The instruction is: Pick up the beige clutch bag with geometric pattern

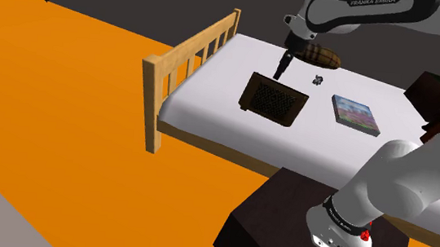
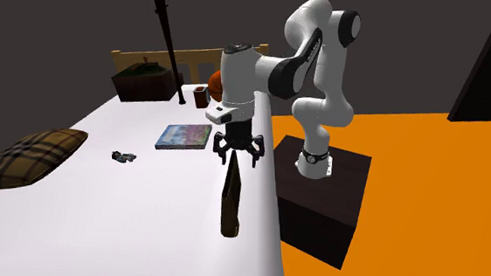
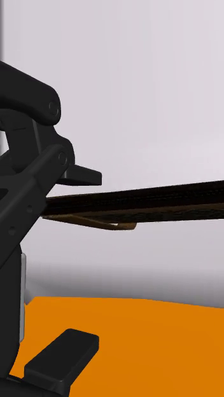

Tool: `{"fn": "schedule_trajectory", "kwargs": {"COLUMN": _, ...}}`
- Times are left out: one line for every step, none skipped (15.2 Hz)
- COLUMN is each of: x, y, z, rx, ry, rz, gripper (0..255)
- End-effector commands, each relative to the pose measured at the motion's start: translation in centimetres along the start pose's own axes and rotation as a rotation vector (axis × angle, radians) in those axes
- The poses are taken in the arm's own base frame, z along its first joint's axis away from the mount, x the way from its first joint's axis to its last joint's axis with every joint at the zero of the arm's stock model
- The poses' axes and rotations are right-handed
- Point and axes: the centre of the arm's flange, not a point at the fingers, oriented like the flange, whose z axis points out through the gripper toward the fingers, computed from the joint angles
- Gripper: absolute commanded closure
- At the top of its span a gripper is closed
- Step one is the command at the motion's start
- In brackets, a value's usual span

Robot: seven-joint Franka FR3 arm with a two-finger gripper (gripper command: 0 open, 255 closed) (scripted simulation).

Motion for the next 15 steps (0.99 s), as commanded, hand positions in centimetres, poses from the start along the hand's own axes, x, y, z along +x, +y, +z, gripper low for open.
{"fn": "schedule_trajectory", "kwargs": {"x": 1.6, "y": 1.4, "z": 1.7, "rx": 0.006, "ry": 0.017, "rz": -0.046, "gripper": 0}}
{"fn": "schedule_trajectory", "kwargs": {"x": 2.3, "y": 2.1, "z": 2.4, "rx": 0.010, "ry": 0.025, "rz": -0.067, "gripper": 0}}
{"fn": "schedule_trajectory", "kwargs": {"x": 3.1, "y": 2.8, "z": 3.2, "rx": 0.014, "ry": 0.032, "rz": -0.088, "gripper": 0}}
{"fn": "schedule_trajectory", "kwargs": {"x": 3.7, "y": 3.4, "z": 3.8, "rx": 0.017, "ry": 0.039, "rz": -0.106, "gripper": 0}}
{"fn": "schedule_trajectory", "kwargs": {"x": 3.7, "y": 3.3, "z": 4.3, "rx": 0.017, "ry": 0.039, "rz": -0.106, "gripper": 0}}
{"fn": "schedule_trajectory", "kwargs": {"x": 3.6, "y": 3.3, "z": 4.9, "rx": 0.017, "ry": 0.039, "rz": -0.106, "gripper": 0}}
{"fn": "schedule_trajectory", "kwargs": {"x": 3.6, "y": 3.3, "z": 5.4, "rx": 0.017, "ry": 0.039, "rz": -0.106, "gripper": 0}}
{"fn": "schedule_trajectory", "kwargs": {"x": 3.5, "y": 3.3, "z": 5.9, "rx": 0.017, "ry": 0.039, "rz": -0.106, "gripper": 0}}
{"fn": "schedule_trajectory", "kwargs": {"x": 3.5, "y": 3.3, "z": 6.4, "rx": 0.017, "ry": 0.039, "rz": -0.106, "gripper": 0}}
{"fn": "schedule_trajectory", "kwargs": {"x": 3.4, "y": 3.2, "z": 7.0, "rx": 0.017, "ry": 0.039, "rz": -0.106, "gripper": 0}}
{"fn": "schedule_trajectory", "kwargs": {"x": 3.4, "y": 3.2, "z": 7.5, "rx": 0.017, "ry": 0.039, "rz": -0.106, "gripper": 0}}
{"fn": "schedule_trajectory", "kwargs": {"x": 3.3, "y": 3.2, "z": 7.8, "rx": 0.017, "ry": 0.039, "rz": -0.106, "gripper": 0}}
{"fn": "schedule_trajectory", "kwargs": {"x": 3.3, "y": 3.2, "z": 7.8, "rx": 0.017, "ry": 0.039, "rz": -0.106, "gripper": 0}}
{"fn": "schedule_trajectory", "kwargs": {"x": 3.4, "y": 3.2, "z": 7.8, "rx": 0.017, "ry": 0.039, "rz": -0.106, "gripper": 255}}
{"fn": "schedule_trajectory", "kwargs": {"x": 3.4, "y": 3.2, "z": 7.8, "rx": 0.017, "ry": 0.039, "rz": -0.106, "gripper": 255}}
